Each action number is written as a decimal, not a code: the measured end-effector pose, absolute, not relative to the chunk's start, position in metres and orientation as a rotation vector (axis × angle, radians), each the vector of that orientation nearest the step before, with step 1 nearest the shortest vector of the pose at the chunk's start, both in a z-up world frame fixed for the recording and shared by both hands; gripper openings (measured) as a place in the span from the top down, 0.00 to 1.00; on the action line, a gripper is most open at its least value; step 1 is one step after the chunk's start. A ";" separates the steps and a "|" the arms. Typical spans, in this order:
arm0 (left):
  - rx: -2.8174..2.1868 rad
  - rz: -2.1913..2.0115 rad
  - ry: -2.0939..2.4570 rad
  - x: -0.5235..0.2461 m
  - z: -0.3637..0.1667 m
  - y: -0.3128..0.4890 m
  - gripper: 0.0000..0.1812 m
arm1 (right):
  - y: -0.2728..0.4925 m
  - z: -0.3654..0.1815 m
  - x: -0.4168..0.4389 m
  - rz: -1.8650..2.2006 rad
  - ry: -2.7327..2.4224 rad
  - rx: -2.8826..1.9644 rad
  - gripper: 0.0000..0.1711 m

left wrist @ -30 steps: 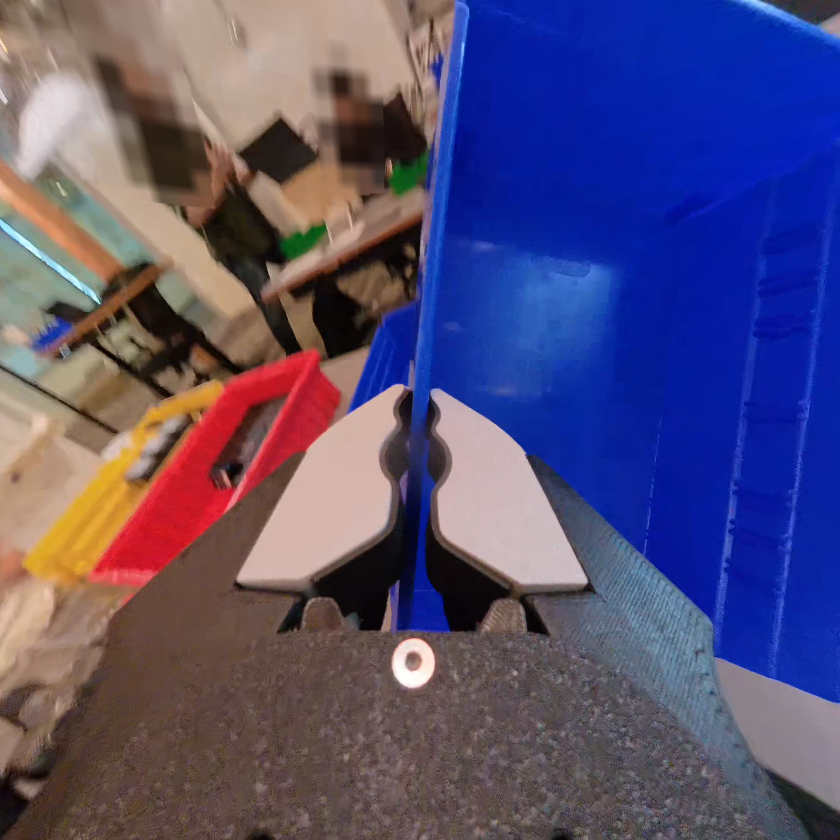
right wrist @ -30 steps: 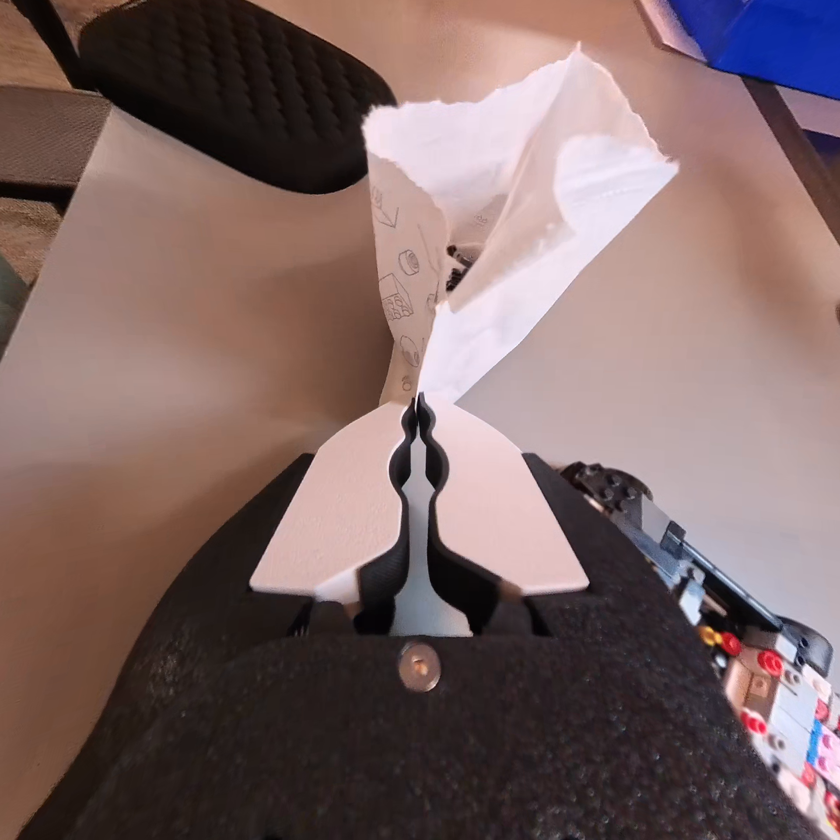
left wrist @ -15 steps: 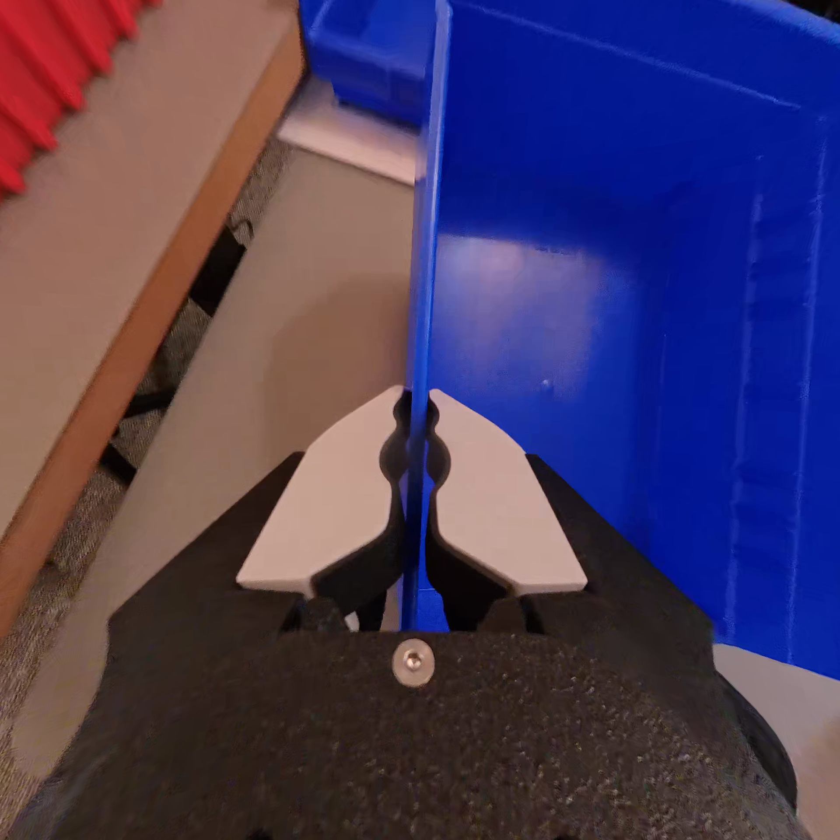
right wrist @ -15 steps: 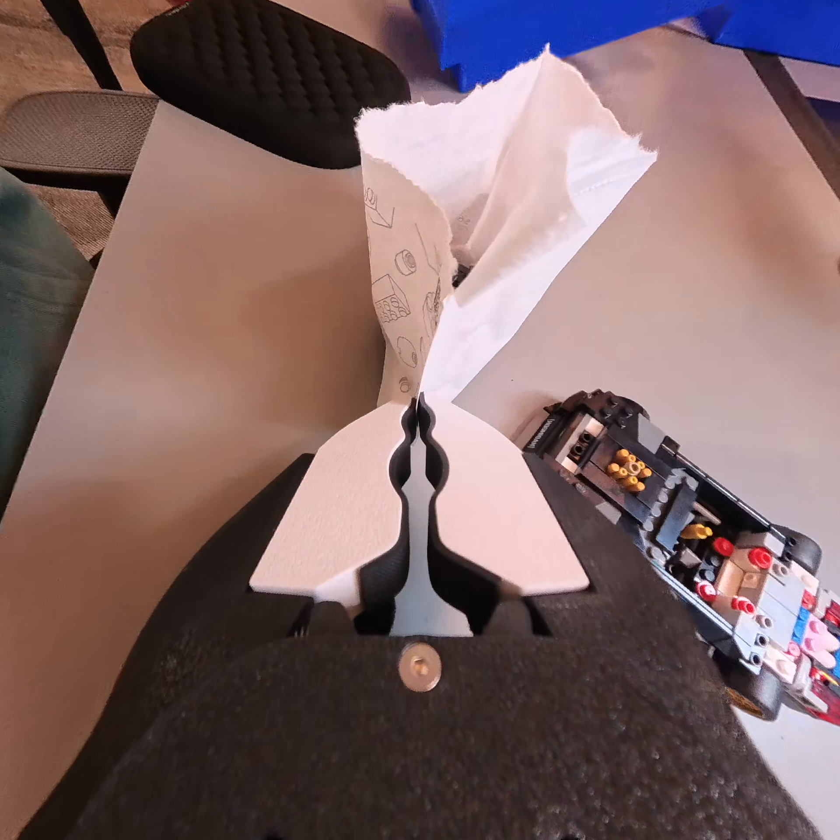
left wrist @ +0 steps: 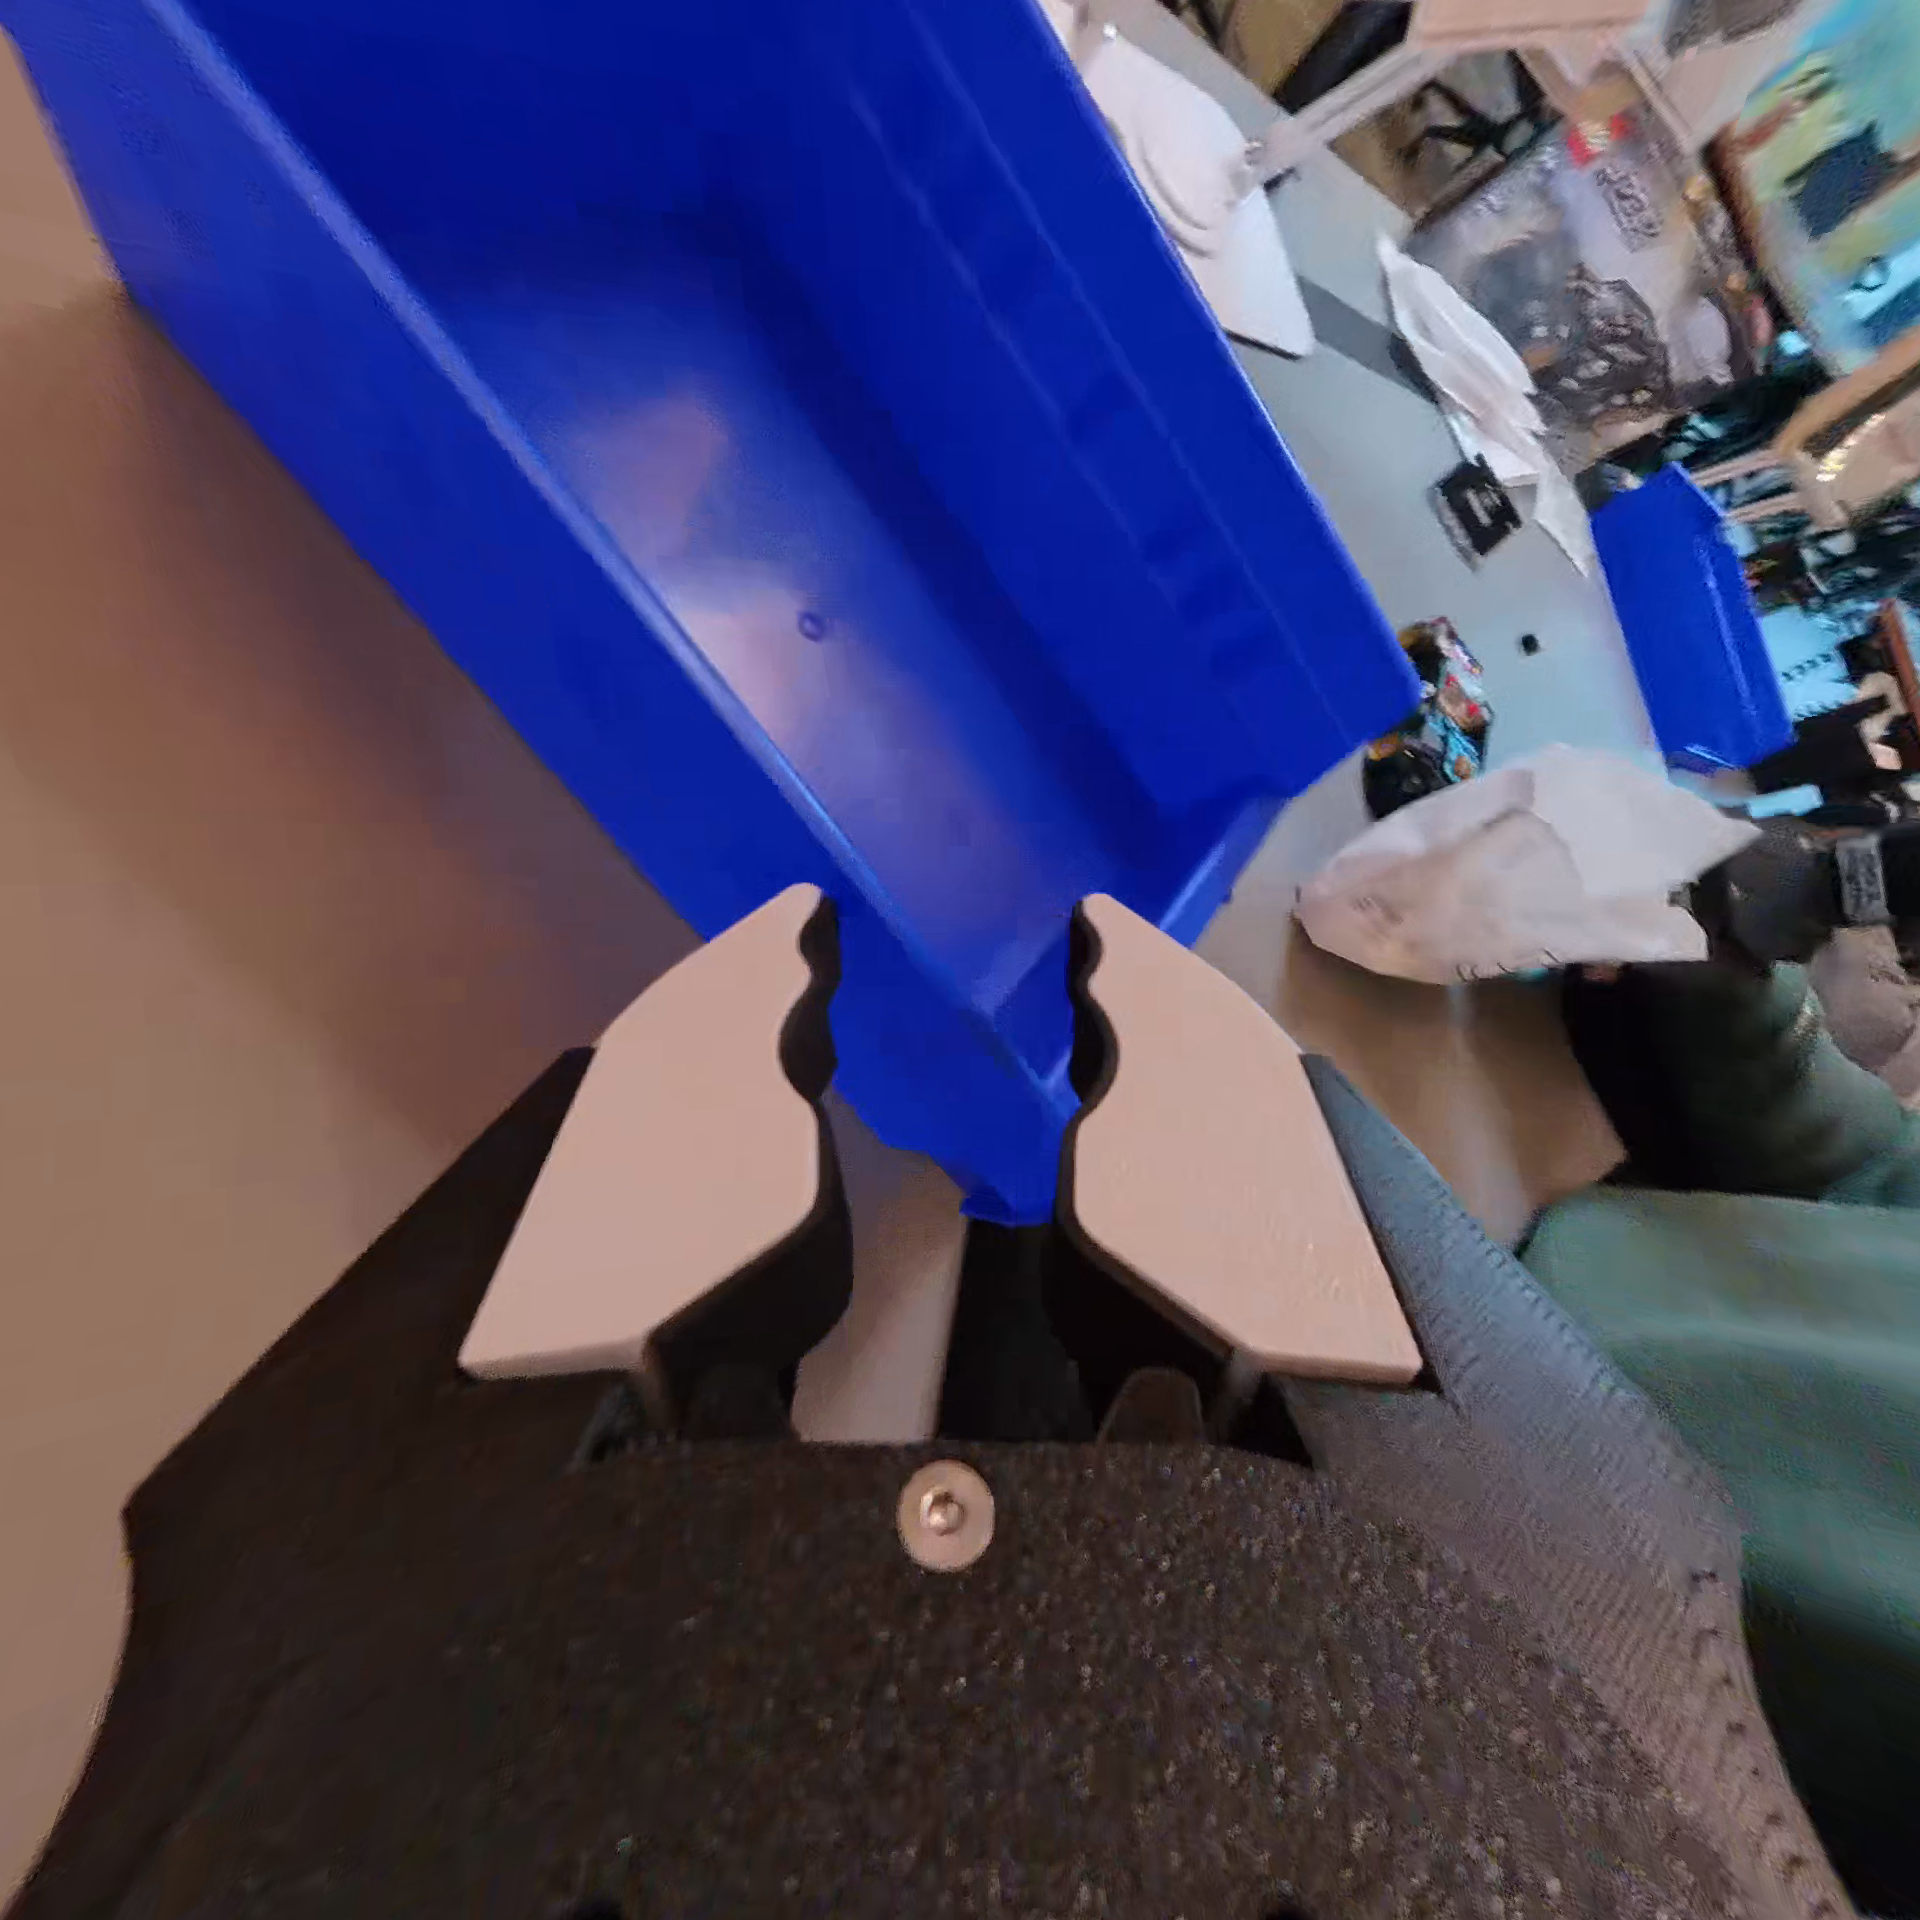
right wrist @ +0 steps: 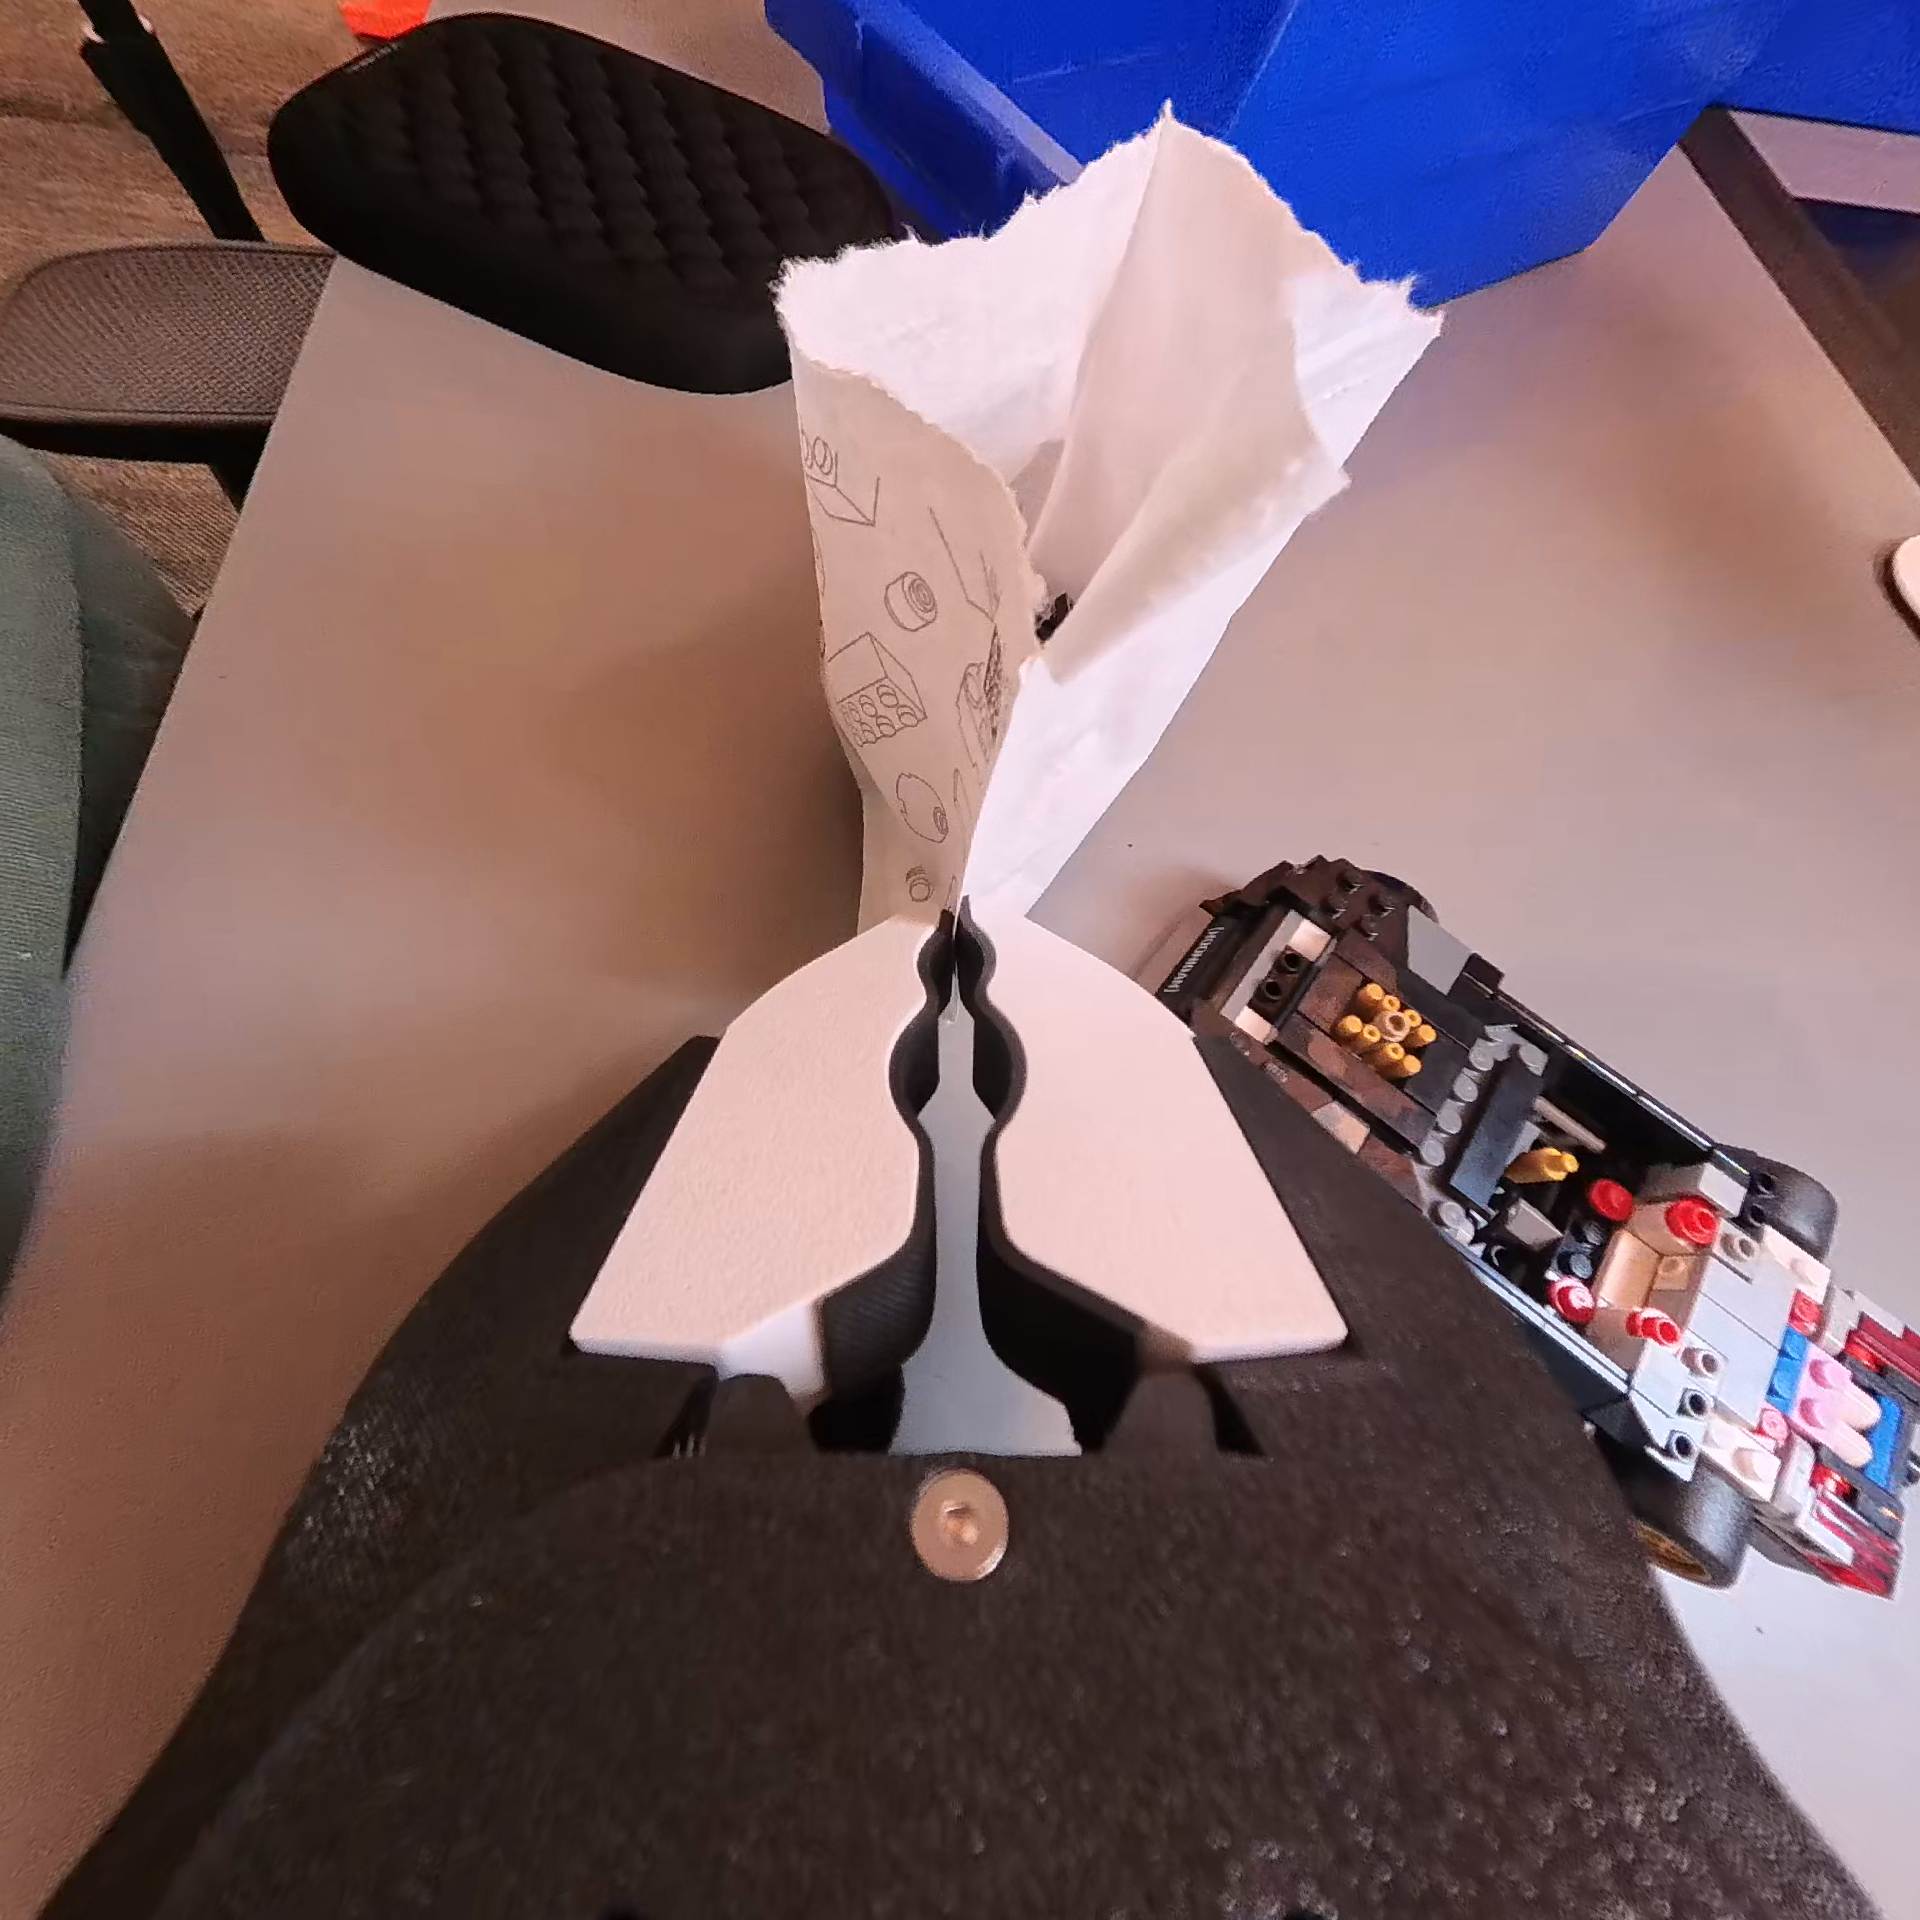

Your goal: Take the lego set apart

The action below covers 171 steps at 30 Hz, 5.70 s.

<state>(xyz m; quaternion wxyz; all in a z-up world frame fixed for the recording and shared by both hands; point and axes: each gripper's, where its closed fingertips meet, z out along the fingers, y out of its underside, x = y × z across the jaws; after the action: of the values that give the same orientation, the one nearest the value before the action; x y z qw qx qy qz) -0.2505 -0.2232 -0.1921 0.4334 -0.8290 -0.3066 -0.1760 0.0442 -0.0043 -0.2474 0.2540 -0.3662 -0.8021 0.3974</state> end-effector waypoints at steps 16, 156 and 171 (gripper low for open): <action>-2.067 -0.181 -0.503 -0.220 -0.198 -0.126 0.79 | -0.005 -0.250 0.045 1.111 -2.176 -0.998 1.00; -1.925 -0.616 0.741 0.049 -0.233 -0.029 0.83 | 0.012 -0.237 0.083 1.301 -2.153 -0.978 1.00; -1.841 -0.539 0.684 0.021 -0.215 -0.036 1.00 | 0.028 -0.237 0.091 1.291 -2.128 -1.046 0.96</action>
<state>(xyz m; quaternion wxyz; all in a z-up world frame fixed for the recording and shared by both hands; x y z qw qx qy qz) 0.0210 -0.0359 -0.2146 0.5250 -0.7694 0.2858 -0.2252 0.0911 0.0281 -0.2370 0.2192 -0.3779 -0.7692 0.4664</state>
